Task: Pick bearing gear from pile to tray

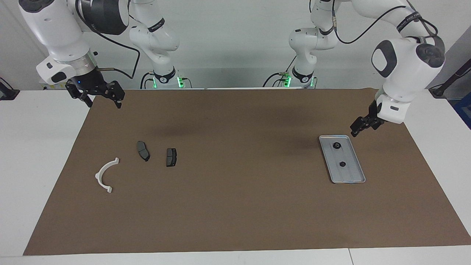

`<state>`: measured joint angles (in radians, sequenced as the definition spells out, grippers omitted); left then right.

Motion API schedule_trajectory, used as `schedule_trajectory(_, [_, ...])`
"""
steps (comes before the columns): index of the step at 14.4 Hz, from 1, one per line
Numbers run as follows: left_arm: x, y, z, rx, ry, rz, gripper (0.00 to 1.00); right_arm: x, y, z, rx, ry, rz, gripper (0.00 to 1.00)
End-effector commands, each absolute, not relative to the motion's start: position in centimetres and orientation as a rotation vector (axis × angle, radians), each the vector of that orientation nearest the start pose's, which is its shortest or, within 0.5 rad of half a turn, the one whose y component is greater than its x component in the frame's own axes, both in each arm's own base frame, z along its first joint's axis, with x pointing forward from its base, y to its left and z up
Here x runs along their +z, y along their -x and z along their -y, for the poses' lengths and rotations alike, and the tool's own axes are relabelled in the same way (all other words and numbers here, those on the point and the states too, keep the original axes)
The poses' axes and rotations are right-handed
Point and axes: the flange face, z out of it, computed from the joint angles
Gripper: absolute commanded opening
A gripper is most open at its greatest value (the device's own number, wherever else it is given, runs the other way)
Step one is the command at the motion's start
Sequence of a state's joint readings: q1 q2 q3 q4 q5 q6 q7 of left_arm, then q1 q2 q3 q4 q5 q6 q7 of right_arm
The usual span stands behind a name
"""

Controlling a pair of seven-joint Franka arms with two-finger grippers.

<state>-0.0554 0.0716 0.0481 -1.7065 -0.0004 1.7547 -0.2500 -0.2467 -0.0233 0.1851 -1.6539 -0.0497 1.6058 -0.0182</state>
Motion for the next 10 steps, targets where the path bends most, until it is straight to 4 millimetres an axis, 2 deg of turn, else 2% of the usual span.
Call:
schedule_trajectory(1, [56.8,-56.2,0.4,0.058,3.106,0.357,1.00,60.2,-53.8,3.9,0.059,3.185,-0.059,1.00])
schedule_trajectory(2, [56.8,-55.9,-0.3,0.081,3.103,0.371,1.00,60.2,-53.8,3.9,0.064,3.185,-0.059,1.00])
schedule_trajectory(5, [56.7,-55.7,0.6,0.096,3.109,0.317,1.00,60.2,-53.8,3.8,0.064,3.184,-0.055,1.00])
schedule_trajectory(10, [57.2,-55.3,0.4,0.075,3.110,0.332,1.00,60.4,-53.8,2.7,0.055,3.149,-0.032,1.00])
